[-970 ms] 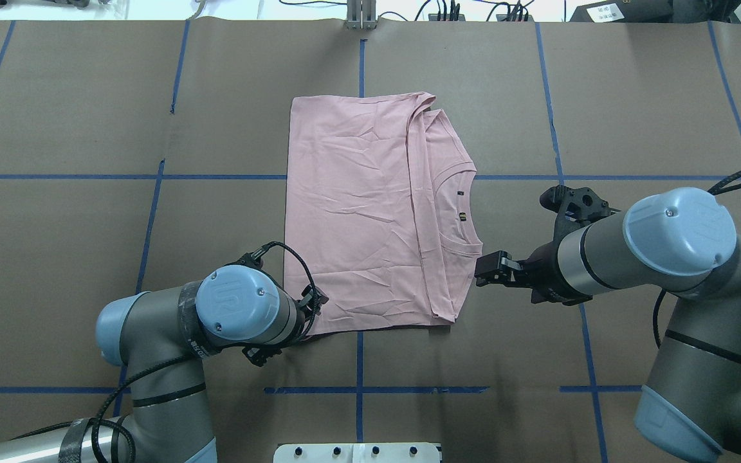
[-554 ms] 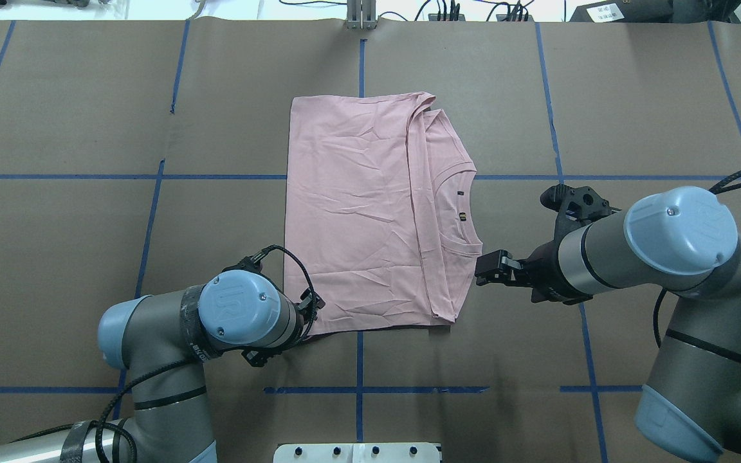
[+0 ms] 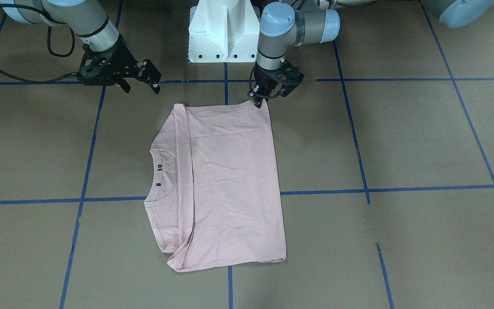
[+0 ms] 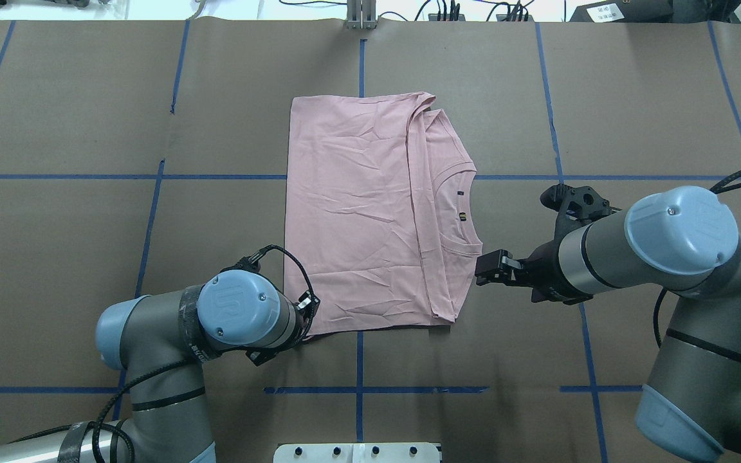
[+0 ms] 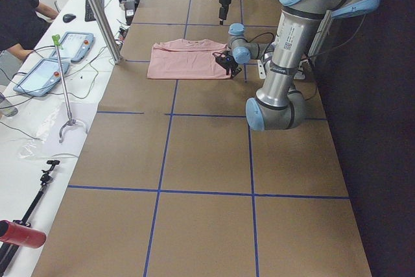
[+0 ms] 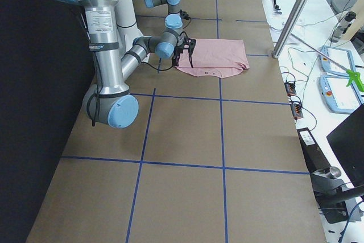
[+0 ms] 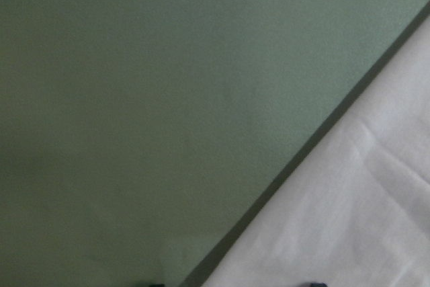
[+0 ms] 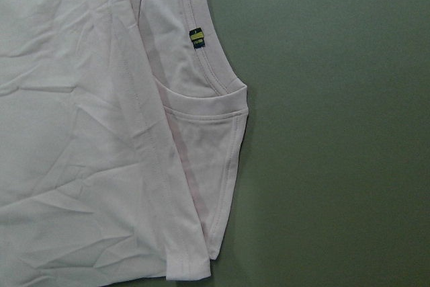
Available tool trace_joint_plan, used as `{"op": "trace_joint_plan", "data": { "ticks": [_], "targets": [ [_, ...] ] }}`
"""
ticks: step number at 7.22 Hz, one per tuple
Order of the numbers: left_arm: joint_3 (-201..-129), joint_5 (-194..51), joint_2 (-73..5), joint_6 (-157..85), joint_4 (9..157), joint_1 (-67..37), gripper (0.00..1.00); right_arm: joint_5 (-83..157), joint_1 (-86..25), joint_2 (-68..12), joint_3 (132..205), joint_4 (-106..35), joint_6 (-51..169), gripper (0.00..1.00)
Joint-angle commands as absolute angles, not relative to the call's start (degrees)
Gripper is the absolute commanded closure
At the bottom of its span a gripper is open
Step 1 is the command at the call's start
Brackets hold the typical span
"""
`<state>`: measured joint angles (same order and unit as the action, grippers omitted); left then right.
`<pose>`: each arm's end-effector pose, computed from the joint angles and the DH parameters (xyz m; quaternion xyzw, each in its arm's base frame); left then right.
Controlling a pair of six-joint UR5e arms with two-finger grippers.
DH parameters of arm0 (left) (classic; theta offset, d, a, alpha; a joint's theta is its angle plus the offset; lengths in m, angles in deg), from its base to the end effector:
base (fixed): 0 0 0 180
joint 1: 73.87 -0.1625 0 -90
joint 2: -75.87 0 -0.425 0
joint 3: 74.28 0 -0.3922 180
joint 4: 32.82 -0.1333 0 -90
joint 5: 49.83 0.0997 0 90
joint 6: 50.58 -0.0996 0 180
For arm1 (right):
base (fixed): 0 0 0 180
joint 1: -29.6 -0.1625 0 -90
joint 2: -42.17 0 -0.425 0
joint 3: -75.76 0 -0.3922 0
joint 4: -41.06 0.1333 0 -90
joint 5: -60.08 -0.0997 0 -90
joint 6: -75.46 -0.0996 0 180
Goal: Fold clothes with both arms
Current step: 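Lower the left gripper to the shirt corner nearest the robot, then move the right gripper to the shirt's near corner beside the left gripper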
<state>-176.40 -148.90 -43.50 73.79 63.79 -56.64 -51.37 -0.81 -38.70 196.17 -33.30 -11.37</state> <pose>0.5784 -0.3025 0.2645 -0.1319 0.3910 -0.3672 0.8336 -0.3847 -0.3381 0.3035 -0.0265 -0.4833 0.1213 0.8666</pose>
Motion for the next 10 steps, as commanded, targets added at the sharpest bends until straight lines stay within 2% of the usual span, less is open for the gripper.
{"op": "trace_joint_plan", "data": {
  "ticks": [1, 4, 6, 7, 10],
  "targets": [
    [-177.0, -149.1, -43.6, 73.4, 63.8, -56.6, 1.00, -51.4, -0.9, -38.8, 196.2, -33.3, -11.4, 0.00],
    [-181.7, -149.3, -43.6, 71.9, 59.9, -56.6, 1.00, -51.1, -0.5, -37.1, 194.4, -33.6, -12.2, 0.00],
    [-181.7, -149.3, -43.7, 71.8, 60.0, -56.6, 1.00, -50.0, 0.0, -28.7, 186.4, -36.9, -19.2, 0.00],
    [-181.7, -149.3, -43.7, 71.8, 60.0, -56.6, 1.00, -49.2, 2.2, -27.4, 184.6, -37.6, -23.5, 0.00],
    [-181.8, -149.3, -44.1, 71.8, 60.0, -56.5, 1.00, -43.1, 7.5, -27.4, 183.3, -41.0, -26.5, 0.00]
  ]
}}
